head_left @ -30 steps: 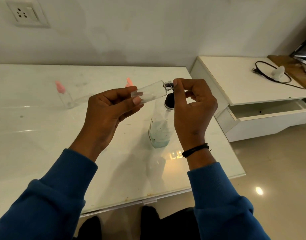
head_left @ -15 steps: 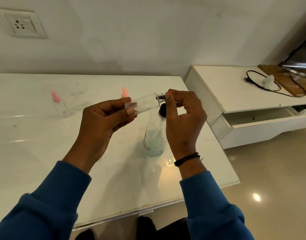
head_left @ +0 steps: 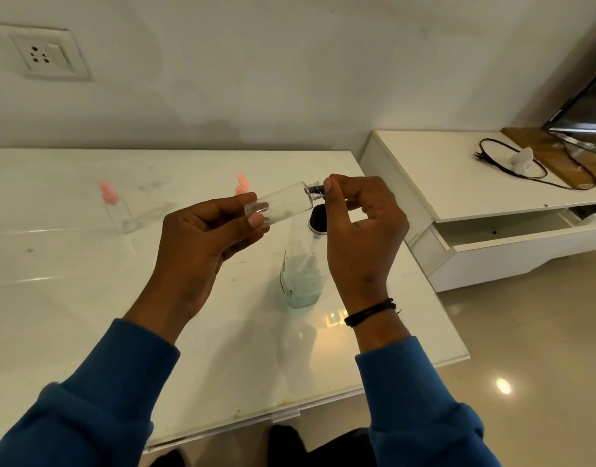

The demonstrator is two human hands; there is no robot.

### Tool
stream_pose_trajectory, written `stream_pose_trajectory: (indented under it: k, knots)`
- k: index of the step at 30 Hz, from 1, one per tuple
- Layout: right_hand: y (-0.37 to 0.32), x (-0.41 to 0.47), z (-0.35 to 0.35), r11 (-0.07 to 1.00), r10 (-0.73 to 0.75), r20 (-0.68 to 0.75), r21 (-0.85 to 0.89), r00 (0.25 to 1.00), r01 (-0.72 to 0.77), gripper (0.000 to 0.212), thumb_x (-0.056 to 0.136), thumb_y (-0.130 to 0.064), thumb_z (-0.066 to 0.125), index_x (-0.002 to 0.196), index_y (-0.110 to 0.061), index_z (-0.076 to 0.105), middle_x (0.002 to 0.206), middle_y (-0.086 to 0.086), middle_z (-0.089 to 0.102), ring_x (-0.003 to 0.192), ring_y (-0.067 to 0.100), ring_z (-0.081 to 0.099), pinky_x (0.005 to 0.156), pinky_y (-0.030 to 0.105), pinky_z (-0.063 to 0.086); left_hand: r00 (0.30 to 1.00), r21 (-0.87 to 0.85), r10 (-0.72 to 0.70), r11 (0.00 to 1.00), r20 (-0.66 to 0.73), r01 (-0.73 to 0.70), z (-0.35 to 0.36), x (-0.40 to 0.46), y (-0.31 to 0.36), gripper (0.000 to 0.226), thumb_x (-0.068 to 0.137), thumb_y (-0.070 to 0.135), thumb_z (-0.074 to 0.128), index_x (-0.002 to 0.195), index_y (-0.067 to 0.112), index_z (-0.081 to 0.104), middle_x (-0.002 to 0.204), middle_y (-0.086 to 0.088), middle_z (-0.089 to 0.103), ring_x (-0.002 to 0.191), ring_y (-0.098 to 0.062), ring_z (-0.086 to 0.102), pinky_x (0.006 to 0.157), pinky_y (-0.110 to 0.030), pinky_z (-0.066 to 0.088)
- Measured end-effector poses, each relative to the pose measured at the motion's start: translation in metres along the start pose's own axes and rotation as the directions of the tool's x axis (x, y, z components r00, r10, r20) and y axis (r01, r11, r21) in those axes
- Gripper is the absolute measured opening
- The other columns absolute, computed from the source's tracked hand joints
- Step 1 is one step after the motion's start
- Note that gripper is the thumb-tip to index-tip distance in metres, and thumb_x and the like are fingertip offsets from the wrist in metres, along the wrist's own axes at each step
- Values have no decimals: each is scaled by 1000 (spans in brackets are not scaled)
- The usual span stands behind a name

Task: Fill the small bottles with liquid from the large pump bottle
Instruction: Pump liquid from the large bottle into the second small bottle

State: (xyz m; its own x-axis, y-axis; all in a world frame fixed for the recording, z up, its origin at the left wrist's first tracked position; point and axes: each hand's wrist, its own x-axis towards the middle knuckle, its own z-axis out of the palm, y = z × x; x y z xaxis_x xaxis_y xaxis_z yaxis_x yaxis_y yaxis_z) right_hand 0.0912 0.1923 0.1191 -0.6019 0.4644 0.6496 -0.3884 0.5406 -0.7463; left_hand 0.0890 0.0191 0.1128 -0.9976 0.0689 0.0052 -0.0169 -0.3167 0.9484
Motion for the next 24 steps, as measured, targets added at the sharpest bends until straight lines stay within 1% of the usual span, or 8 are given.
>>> stream_pose_trajectory:
  k: [3, 4, 7, 10, 14, 19, 21, 24]
  knots:
    - [-1, -1, 1, 1000, 26, 3, 12, 1000, -26, 4, 91, -21, 71, 86, -22, 70, 86, -11, 68, 80, 15, 66, 71, 19, 52, 1000, 2, 1, 1000, -3, -1, -1, 1, 0, 36, 75, 15, 73, 111, 11, 73, 109, -5, 78, 101, -28, 75, 88, -32, 61]
    - [-1, -2, 2, 1000, 27, 1, 13, 1000, -27, 7, 90, -21, 71, 85, -25, 69, 85, -13, 67, 79, 14, 65, 71, 17, 51, 1000, -2, 0, 1000, -2, 0, -1, 0, 0, 36, 75, 15, 73, 111, 12, 74, 109, -4, 78, 101, -27, 75, 87, -31, 61]
    - [-2, 0, 1, 1000, 7, -1, 13, 1000, -7, 12, 90, -19, 72, 84, -28, 66, 84, -13, 67, 79, 16, 66, 70, 19, 51, 1000, -5, -4, 1000, -4, 4, -1, 0, -1, 36, 75, 16, 73, 112, 12, 74, 110, -5, 78, 102, -28, 75, 87, -31, 61]
    - [-2, 1, -1, 1000, -18, -18, 10, 1000, 18, 11, 90, -17, 72, 85, -26, 67, 84, -9, 69, 77, 14, 65, 68, 14, 49, 1000, 0, 3, 1000, 0, -3, 0, 0, -2, 41, 75, 15, 74, 115, 9, 72, 112, -7, 77, 103, -28, 75, 89, -34, 61]
    - [-2, -3, 2, 1000, -9, -22, 11, 1000, 9, 11, 90, -18, 71, 84, -26, 66, 84, -12, 66, 76, 8, 63, 67, 10, 46, 1000, 16, 7, 1000, -5, -6, -1, 0, -1, 40, 75, 16, 74, 115, 10, 73, 111, -6, 77, 103, -28, 74, 91, -36, 60]
    - [-4, 2, 0, 999, -34, -34, -5, 999, 34, 13, 90, -19, 72, 84, -29, 66, 83, -14, 66, 75, 11, 64, 66, 17, 51, 1000, 8, 1, 1000, 7, -1, -1, 0, -2, 42, 75, 15, 74, 117, 8, 72, 112, -7, 77, 103, -27, 74, 89, -33, 61]
    - [-3, 2, 0, 999, -33, -26, -10, 999, 33, 12, 90, -18, 72, 84, -27, 67, 83, -11, 67, 75, 10, 64, 66, 15, 50, 1000, 15, 4, 1000, 6, -4, -2, 1, -3, 43, 75, 15, 74, 117, 8, 72, 113, -7, 77, 104, -28, 74, 90, -35, 60]
    - [-2, -2, 1, 1000, -9, -6, 15, 1000, 9, 7, 90, -17, 72, 85, -21, 70, 84, -9, 68, 75, 10, 64, 66, 11, 47, 1000, -9, -6, 1000, -10, 6, -3, 1, -3, 39, 74, 15, 75, 113, 11, 74, 112, -7, 77, 103, -29, 74, 91, -35, 60]
